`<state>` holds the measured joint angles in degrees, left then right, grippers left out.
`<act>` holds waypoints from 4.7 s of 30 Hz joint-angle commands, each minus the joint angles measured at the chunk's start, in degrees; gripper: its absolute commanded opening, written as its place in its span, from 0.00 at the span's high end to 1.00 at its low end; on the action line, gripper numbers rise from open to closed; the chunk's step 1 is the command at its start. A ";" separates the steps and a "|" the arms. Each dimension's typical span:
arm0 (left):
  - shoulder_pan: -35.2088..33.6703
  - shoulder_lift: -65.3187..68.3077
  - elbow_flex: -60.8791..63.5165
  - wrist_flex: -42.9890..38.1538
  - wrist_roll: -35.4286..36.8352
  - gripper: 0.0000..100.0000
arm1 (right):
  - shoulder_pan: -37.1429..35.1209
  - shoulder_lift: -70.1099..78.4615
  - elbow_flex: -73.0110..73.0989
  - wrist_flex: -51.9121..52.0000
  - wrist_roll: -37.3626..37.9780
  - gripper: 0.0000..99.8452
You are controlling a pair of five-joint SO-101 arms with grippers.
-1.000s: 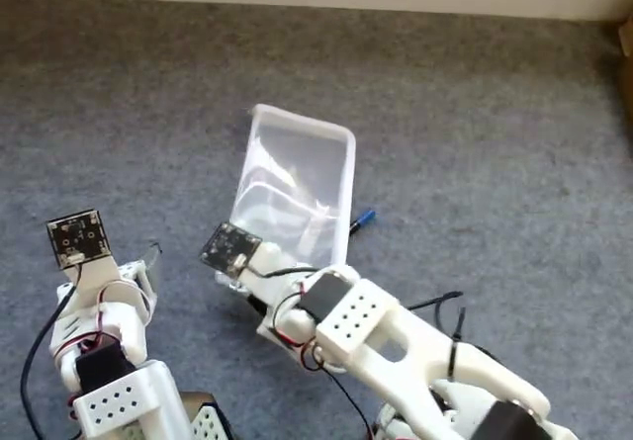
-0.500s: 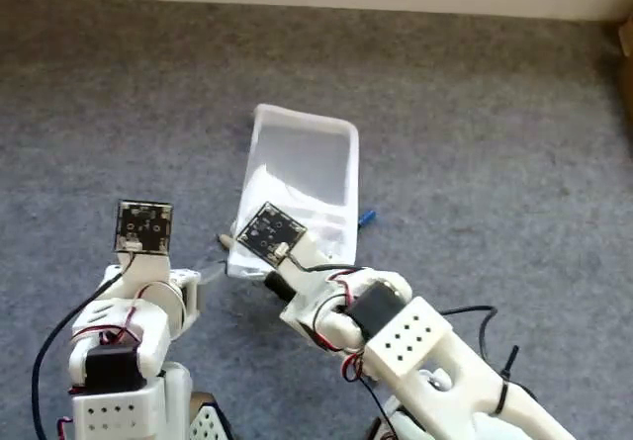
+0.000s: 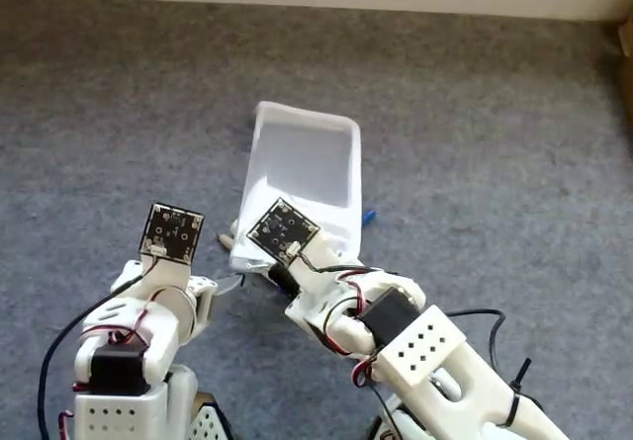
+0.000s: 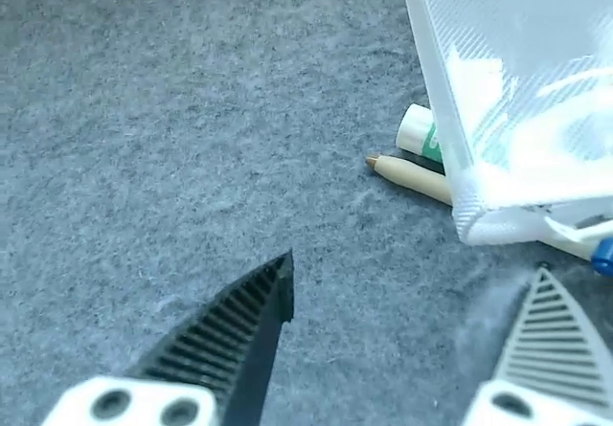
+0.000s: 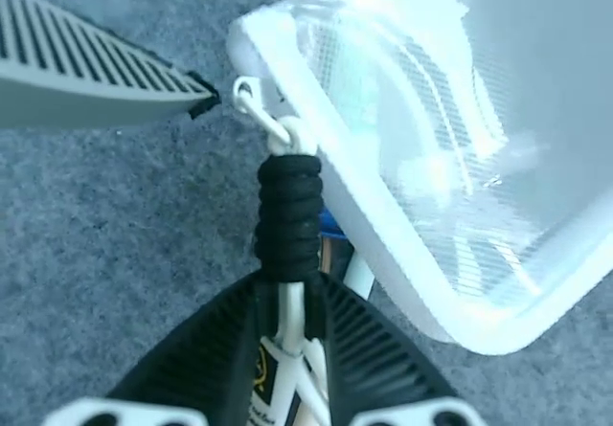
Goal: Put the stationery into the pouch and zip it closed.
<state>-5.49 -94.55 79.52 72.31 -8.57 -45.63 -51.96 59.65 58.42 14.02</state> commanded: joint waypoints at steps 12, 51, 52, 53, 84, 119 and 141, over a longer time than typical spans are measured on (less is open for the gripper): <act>0.84 -0.04 6.73 -14.59 1.58 0.66 | 0.66 -2.07 -0.57 1.45 -0.70 0.99; -1.98 -0.04 7.78 -19.60 2.37 0.99 | 8.57 -16.31 -1.01 12.53 0.44 0.99; -2.33 -0.04 7.78 -19.60 2.37 0.99 | 9.36 -16.75 -0.66 12.88 1.41 0.99; -2.33 -0.04 7.78 -19.60 2.37 0.99 | 10.24 -17.19 -0.66 13.05 2.02 0.99; -2.42 -0.04 7.78 -19.60 2.37 0.99 | 27.30 -25.01 -1.01 17.89 4.48 0.99; 4.00 -0.04 12.18 -34.20 9.93 0.73 | 11.38 -24.57 -26.15 31.16 0.26 0.99; 4.88 0.40 -0.13 -22.33 5.19 0.99 | 11.74 -24.66 -29.93 32.48 -4.13 0.90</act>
<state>-1.10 -93.85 87.43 44.44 -2.95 -33.67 -76.31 33.10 92.00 12.53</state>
